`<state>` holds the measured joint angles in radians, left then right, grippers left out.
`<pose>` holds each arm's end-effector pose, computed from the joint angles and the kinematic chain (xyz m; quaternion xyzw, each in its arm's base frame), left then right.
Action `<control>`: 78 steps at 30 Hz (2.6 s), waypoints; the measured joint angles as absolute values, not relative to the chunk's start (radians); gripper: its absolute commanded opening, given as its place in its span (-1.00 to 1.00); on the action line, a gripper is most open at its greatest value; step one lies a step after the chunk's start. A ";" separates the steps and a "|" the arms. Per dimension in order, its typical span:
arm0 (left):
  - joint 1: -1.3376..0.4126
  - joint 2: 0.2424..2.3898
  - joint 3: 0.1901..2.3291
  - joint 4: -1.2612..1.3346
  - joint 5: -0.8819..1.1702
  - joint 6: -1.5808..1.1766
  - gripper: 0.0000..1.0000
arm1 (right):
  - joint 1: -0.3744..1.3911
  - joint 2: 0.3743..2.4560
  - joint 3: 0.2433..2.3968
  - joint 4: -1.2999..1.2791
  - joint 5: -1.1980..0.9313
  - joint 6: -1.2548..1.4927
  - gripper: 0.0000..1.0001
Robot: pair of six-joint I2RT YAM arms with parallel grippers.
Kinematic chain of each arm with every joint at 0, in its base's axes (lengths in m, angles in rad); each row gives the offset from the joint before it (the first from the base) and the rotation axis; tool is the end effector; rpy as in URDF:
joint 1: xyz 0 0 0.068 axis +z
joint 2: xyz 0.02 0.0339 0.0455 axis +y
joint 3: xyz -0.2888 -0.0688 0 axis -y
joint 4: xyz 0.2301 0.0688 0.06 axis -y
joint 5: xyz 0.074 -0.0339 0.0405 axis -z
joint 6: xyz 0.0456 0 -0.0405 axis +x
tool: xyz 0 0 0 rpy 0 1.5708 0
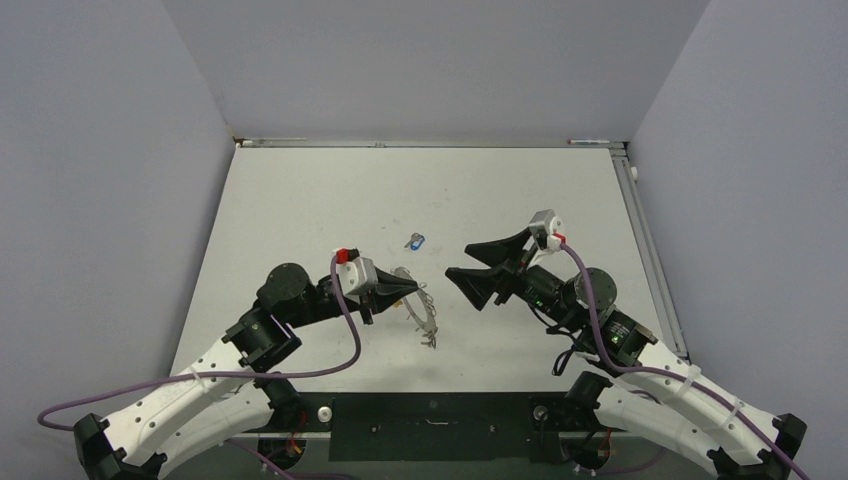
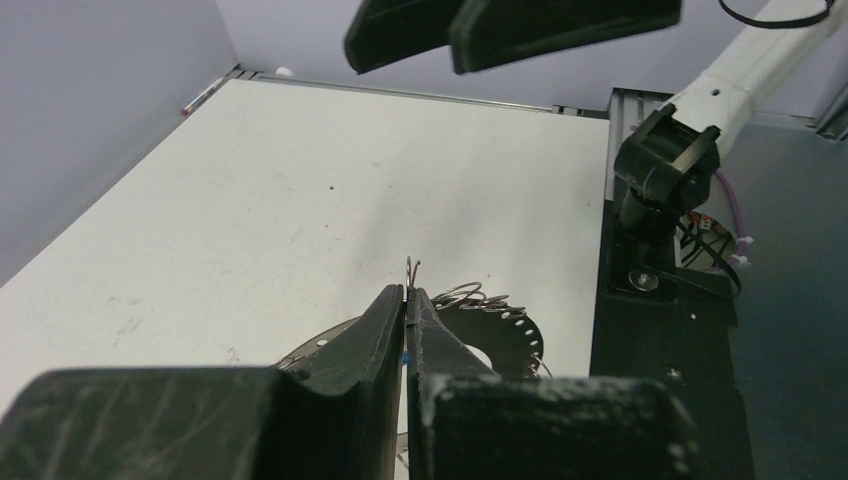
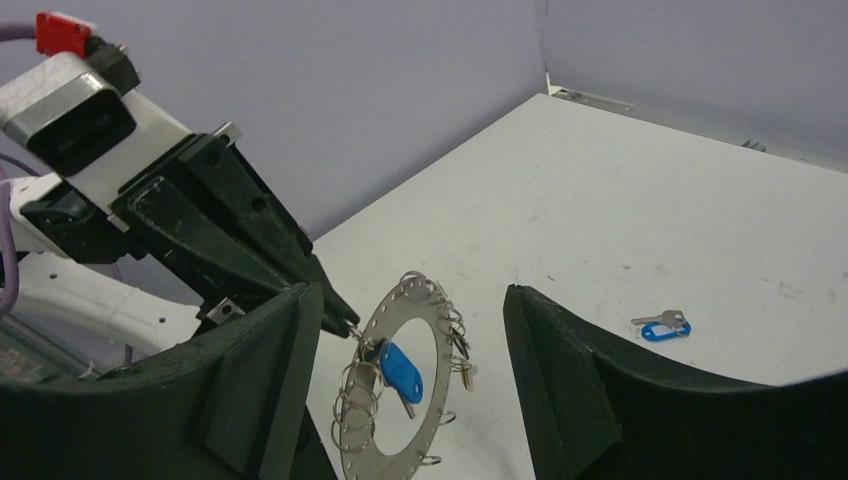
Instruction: Put the keys on the keyring
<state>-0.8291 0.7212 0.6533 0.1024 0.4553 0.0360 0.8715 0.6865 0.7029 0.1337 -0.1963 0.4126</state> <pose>0.0877 -0.1253 0.3524 0.4311 0.5465 -0.4153 0.5857 0.0853 0.1152 0.3781 -0.2199 0.6151 0.5030 0.5660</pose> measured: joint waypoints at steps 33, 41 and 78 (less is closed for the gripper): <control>-0.829 0.653 0.578 0.204 0.338 -0.102 -1.00 | 0.864 0.938 0.759 0.171 -0.588 0.074 -0.09; -0.829 0.654 0.578 0.221 0.348 -0.105 -1.00 | 0.856 0.990 0.760 0.183 -0.603 0.063 -0.51; -0.829 0.663 0.602 0.136 0.321 -0.014 -0.09 | 0.844 0.992 0.730 0.231 -0.699 0.094 -0.89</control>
